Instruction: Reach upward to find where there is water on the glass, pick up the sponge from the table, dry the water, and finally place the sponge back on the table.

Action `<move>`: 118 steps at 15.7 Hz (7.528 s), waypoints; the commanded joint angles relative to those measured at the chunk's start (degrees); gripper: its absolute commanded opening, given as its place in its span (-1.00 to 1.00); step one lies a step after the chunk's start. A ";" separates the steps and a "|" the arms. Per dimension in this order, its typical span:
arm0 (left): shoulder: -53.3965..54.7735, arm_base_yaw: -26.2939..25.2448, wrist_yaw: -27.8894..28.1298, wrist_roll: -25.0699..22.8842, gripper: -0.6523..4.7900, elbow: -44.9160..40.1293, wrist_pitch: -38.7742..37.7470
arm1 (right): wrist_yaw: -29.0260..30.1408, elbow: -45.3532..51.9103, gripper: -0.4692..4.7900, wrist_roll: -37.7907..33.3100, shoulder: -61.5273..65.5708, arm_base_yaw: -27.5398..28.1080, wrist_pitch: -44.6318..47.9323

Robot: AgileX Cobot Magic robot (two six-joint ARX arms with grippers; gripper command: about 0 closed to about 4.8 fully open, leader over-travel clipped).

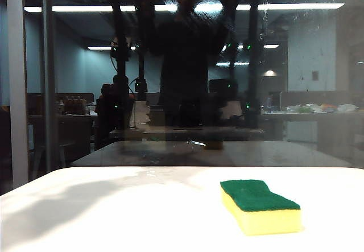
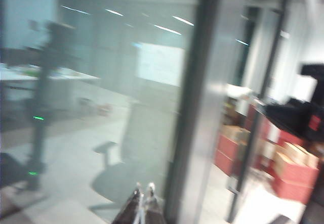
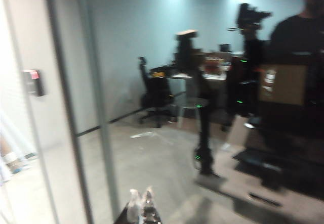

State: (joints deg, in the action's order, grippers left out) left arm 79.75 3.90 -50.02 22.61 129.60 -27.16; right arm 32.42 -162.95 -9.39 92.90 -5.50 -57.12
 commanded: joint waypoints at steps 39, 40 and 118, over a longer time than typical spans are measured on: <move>-2.21 0.11 41.72 -26.67 -0.78 0.31 -12.68 | -45.20 4.13 -0.58 12.70 -11.41 -12.61 -22.43; -2.23 0.11 41.62 -26.67 -0.78 0.33 -12.66 | -48.43 8.57 -0.58 12.72 -15.28 -14.58 -22.43; -2.60 0.11 39.67 -26.71 -0.78 0.28 -20.15 | -23.78 69.40 -0.85 1.11 -14.21 -14.67 33.86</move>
State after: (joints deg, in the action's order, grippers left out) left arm 77.41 4.03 -10.26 -4.08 129.60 -47.57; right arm 8.67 -92.01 -8.47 78.81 -20.56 -25.12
